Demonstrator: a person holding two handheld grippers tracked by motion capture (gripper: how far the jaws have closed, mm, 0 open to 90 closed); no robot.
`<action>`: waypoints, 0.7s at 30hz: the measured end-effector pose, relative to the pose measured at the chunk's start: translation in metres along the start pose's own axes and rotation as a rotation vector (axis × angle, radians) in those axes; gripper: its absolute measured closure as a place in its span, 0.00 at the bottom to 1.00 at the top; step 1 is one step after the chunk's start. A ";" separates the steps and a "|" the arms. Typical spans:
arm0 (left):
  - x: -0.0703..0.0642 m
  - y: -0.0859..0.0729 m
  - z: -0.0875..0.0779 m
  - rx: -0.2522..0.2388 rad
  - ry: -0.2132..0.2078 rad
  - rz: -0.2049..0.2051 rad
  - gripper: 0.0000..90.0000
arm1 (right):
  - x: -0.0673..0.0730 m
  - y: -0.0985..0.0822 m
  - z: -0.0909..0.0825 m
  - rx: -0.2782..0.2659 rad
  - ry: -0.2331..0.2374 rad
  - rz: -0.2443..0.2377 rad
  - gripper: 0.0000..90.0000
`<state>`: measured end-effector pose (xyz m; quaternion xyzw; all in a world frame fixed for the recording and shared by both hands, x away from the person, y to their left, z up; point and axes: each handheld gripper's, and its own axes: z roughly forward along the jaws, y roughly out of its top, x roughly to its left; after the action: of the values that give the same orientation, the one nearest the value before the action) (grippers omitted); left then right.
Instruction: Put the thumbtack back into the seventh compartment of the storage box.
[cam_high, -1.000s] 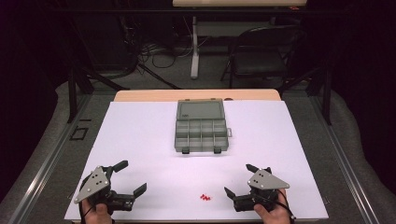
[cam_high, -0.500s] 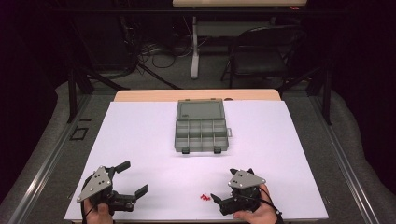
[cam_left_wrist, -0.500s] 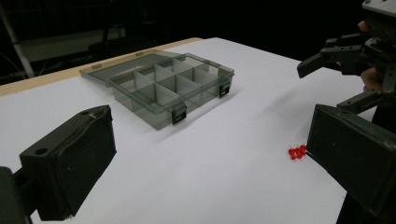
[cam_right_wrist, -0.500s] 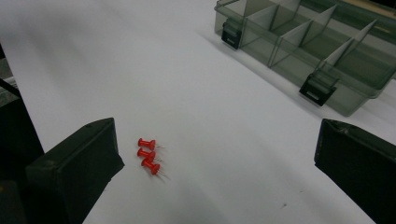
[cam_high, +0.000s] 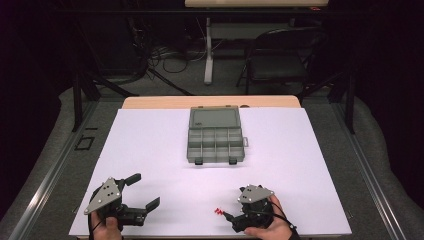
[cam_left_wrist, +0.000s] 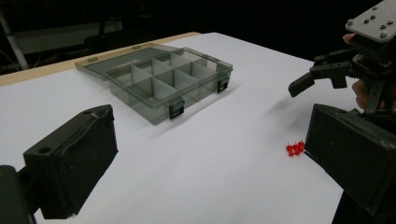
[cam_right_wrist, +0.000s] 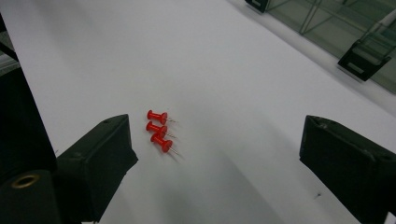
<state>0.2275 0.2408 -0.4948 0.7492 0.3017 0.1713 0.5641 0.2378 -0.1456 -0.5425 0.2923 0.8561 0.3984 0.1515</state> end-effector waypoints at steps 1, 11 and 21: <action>0.000 0.000 0.000 0.001 -0.001 0.000 0.02 | 0.001 0.000 0.002 -0.002 0.010 -0.002 0.16; 0.000 0.000 0.000 0.001 0.000 -0.003 0.04 | 0.012 0.004 0.013 0.019 0.092 -0.063 0.51; 0.000 -0.001 0.000 0.002 -0.001 -0.005 0.04 | 0.015 0.002 0.014 0.034 0.094 -0.078 0.68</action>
<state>0.2276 0.2413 -0.4956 0.7493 0.3034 0.1692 0.5638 0.2340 -0.1271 -0.5503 0.2419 0.8797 0.3909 0.1216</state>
